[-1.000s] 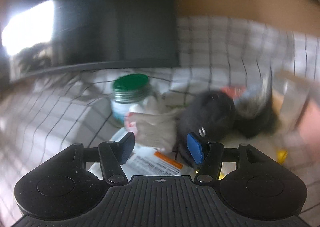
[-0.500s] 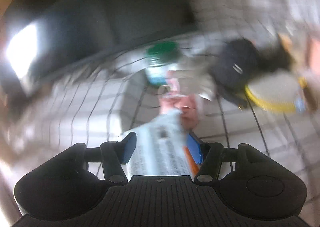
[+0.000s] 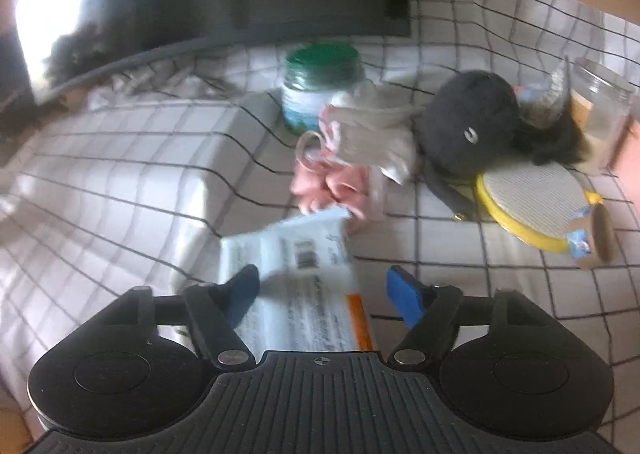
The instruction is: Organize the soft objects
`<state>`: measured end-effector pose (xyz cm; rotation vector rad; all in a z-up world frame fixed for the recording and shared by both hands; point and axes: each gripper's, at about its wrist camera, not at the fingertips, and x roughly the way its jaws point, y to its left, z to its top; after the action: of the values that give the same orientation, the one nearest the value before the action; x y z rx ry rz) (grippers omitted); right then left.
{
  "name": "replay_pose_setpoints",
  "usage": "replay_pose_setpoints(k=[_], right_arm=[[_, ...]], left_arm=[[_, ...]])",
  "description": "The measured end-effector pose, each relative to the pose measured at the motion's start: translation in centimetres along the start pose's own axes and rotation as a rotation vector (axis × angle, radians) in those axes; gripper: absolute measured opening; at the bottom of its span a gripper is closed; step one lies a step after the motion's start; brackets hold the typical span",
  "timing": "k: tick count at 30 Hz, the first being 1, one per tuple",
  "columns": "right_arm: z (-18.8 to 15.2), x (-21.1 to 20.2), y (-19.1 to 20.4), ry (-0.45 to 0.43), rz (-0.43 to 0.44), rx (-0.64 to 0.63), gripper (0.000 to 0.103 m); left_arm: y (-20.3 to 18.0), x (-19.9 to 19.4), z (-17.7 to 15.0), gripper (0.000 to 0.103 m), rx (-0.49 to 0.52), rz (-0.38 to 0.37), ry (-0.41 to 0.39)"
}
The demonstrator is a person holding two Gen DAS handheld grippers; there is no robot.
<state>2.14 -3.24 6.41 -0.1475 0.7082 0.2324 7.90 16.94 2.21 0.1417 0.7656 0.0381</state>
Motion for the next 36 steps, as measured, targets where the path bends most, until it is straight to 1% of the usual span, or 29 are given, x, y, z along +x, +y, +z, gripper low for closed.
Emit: replay_pose_setpoints(k=[1,2,7,9,13,16,20,21,23,27,33,36], right_arm=[[-0.1,-0.1,-0.1,-0.003,0.001,-0.002,0.103],[-0.1,-0.2,-0.2,-0.003,0.002,-0.002,0.103],[-0.8,-0.3,-0.8,0.018,-0.008,0.02,0.103],[-1.1,-0.5,-0.8,0.023,-0.012,0.018,0.103],[-1.4,-0.7,-0.7,0.028,-0.025,0.014,0.103],[-1.5,-0.8,-0.8,0.03,-0.036,0.018,0.103],[-1.5,-0.9,-0.9,0.027,-0.046,0.023,0.103],[-1.5,-0.9,-0.8,0.025,-0.048,0.023,0.103],[-1.4,-1.0,-0.7,0.022,-0.045,0.022,0.103],[-1.4,-1.0,-0.2,0.015,-0.033,0.015,0.103],[-1.3,-1.1,0.9,-0.018,-0.05,-0.038,0.103],[-1.0,-0.9,1.2,-0.023,-0.051,-0.052,0.103]], left_arm=[[0.0,0.1,0.2,0.076,0.006,0.044,-0.007],[0.1,0.2,0.3,0.08,0.008,0.063,0.002],[0.9,1.5,0.8,0.08,-0.041,0.033,0.071],[0.5,1.6,0.7,0.081,-0.023,0.043,0.071],[0.6,1.7,0.7,0.081,-0.031,0.037,0.067],[1.0,1.7,0.7,0.083,-0.047,0.024,0.073],[3.0,2.4,1.1,0.087,-0.159,-0.042,0.135],[3.3,2.3,1.2,0.087,-0.166,-0.055,0.139],[3.3,2.4,1.3,0.087,-0.142,-0.059,0.151],[3.2,2.3,1.1,0.087,-0.129,-0.06,0.147],[2.8,1.1,0.3,0.081,-0.061,-0.083,0.098],[2.8,0.5,0.0,0.08,-0.077,-0.111,0.087]])
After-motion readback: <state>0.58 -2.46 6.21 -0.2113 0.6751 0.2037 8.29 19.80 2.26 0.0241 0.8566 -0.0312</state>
